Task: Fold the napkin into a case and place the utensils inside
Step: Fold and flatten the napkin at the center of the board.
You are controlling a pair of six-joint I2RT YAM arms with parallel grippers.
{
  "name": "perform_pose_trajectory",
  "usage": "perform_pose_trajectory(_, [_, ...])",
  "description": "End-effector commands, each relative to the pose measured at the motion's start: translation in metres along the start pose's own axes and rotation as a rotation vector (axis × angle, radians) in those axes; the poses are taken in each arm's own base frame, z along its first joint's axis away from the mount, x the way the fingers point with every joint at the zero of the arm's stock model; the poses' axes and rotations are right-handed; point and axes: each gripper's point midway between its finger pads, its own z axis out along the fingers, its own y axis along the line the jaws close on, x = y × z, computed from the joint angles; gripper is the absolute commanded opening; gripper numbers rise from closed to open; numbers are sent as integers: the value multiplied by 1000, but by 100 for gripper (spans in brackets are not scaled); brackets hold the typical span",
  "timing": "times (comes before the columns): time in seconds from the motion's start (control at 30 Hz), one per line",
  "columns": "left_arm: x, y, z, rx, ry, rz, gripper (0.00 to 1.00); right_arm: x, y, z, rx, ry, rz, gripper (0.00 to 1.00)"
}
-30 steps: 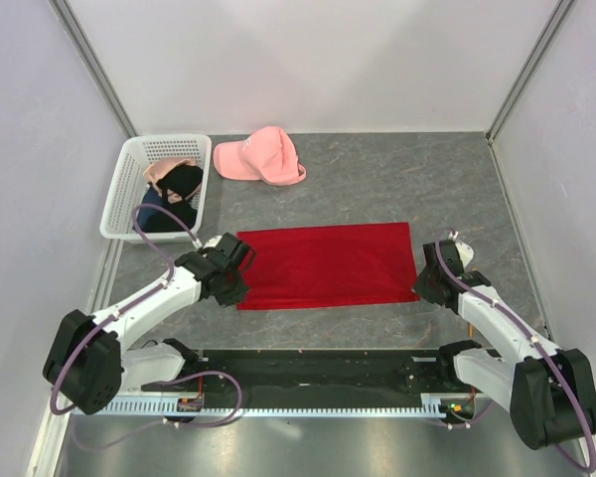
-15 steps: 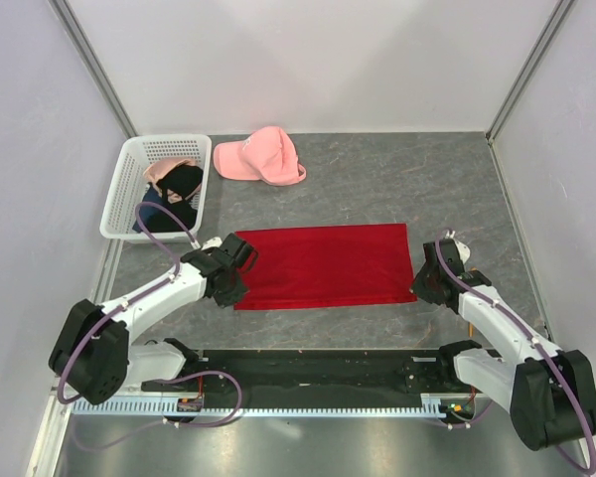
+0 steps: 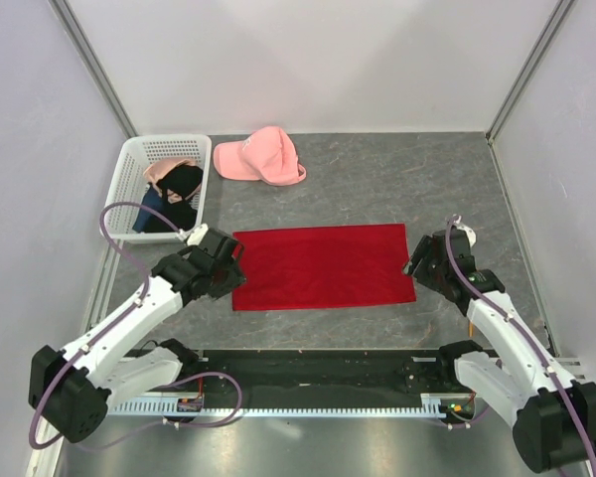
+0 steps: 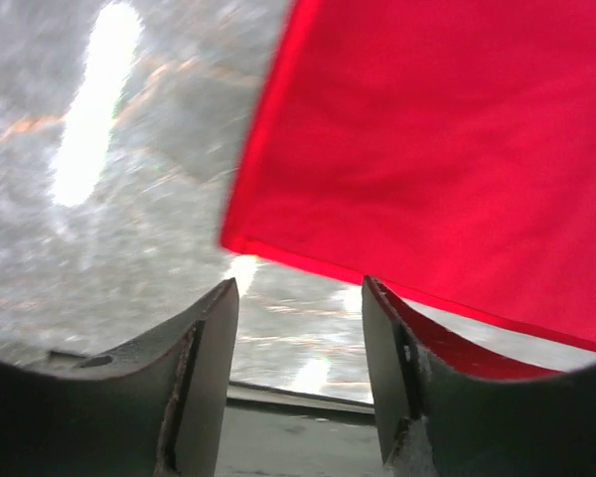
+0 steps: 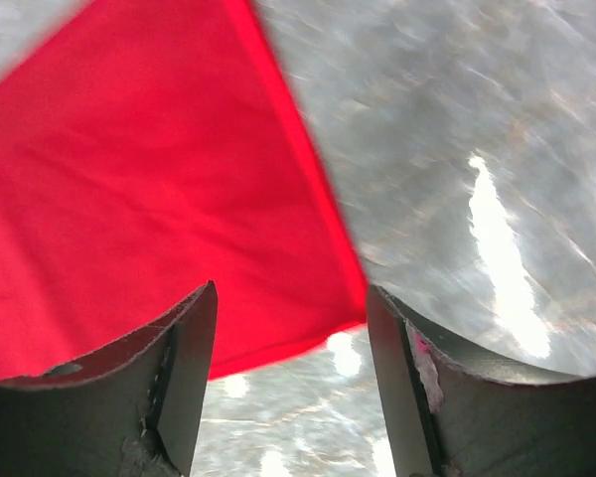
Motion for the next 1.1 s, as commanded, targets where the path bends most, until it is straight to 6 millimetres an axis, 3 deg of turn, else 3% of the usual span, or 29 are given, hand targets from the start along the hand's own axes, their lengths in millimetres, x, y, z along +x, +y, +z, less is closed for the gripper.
perform_pose_trajectory(0.0, [-7, -28, 0, 102, -1, 60, 49, -8, 30, 3, -125, 19, -30, 67])
perform_pose_trajectory(0.07, [-5, -38, 11, 115, 22, 86, 37, 0, 36, 13, -151, 59, -24, 59])
perform_pose_trajectory(0.17, [1, -33, 34, 41, 55, 124, 30, 15, 27, 29, -108, 119, -44, 46])
perform_pose_trajectory(0.23, [7, -25, 48, -11, 79, 137, 29, 15, 15, 35, -48, 104, -53, 36])
perform_pose_trajectory(0.37, [11, 1, 71, -118, 83, 130, 25, 26, -14, 40, 61, 91, -27, 31])
perform_pose_trajectory(0.4, [15, 9, 74, -143, 92, 134, 24, 29, -17, 40, 73, 90, -5, 26])
perform_pose_trajectory(0.5, [17, 16, 75, -164, 95, 135, 24, 36, -25, 41, 101, 104, 7, 21])
perform_pose_trajectory(0.63, [10, 0, 59, -97, 96, 134, 23, 39, -21, 35, 80, 127, 11, 17])
perform_pose_trajectory(0.73, [-6, -26, 39, 7, 62, 122, 26, 12, -10, 25, 47, 40, -28, 20])
perform_pose_trajectory(0.83, [-32, -47, 32, 87, -12, 116, 31, -25, 14, 20, -36, -90, -67, 37])
perform_pose_trajectory(0.9, [-50, -51, 37, 85, -18, 78, 30, -42, 29, 22, -67, -122, -99, 49])
perform_pose_trajectory(0.97, [-72, -56, 44, 80, -51, 59, 27, -70, 48, 22, -88, -177, -109, 52])
perform_pose_trajectory(1.03, [-81, -54, 62, 33, -35, 80, 22, -79, 47, 40, -27, -154, -150, 52])
perform_pose_trajectory(1.07, [-97, -58, 64, 19, -65, 72, 18, -95, 59, 40, -33, -174, -160, 51])
